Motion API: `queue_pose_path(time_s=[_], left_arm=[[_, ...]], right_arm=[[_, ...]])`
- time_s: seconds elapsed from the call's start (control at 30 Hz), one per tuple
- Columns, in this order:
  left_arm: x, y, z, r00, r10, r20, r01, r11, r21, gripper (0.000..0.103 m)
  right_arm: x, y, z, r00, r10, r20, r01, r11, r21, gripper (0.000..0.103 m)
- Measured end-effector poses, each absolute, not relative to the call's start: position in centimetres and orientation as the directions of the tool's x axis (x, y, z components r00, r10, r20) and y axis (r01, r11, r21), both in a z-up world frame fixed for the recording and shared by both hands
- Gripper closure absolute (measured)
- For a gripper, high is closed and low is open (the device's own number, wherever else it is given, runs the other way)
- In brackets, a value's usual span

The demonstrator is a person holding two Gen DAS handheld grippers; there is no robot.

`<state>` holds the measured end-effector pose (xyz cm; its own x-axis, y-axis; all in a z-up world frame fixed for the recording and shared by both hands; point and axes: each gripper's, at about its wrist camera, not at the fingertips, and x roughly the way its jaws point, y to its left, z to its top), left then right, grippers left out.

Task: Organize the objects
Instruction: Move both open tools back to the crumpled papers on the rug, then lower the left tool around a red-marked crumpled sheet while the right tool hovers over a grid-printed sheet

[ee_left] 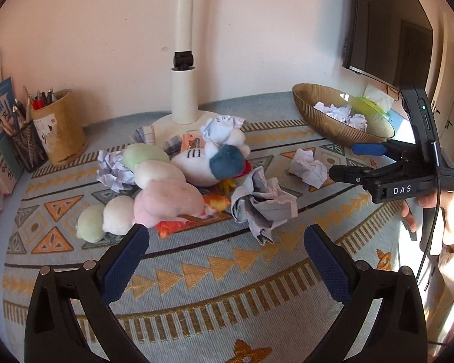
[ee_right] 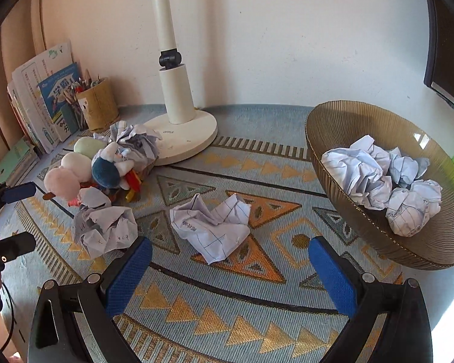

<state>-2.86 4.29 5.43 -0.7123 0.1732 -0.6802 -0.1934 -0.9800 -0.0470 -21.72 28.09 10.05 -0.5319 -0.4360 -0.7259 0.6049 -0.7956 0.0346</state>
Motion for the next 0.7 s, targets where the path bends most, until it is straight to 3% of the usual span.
queue_pose_path(time_s=[0.5, 0.7], left_arm=[[-7.2, 8.7, 1.0, -0.621, 0.127, -0.773, -0.188, -0.982, -0.01, 0.001], [-8.3, 9.0, 0.3, -0.579, 0.135, -0.804, -0.193, -0.981, -0.026, 0.001]], right_arm=[[-23.6, 25.7, 6.4, -0.465, -0.388, -0.796, 0.688, -0.724, -0.049, 0.0], [-25.4, 24.7, 5.8, -0.423, -0.418, -0.804, 0.699, -0.715, 0.005, 0.0]])
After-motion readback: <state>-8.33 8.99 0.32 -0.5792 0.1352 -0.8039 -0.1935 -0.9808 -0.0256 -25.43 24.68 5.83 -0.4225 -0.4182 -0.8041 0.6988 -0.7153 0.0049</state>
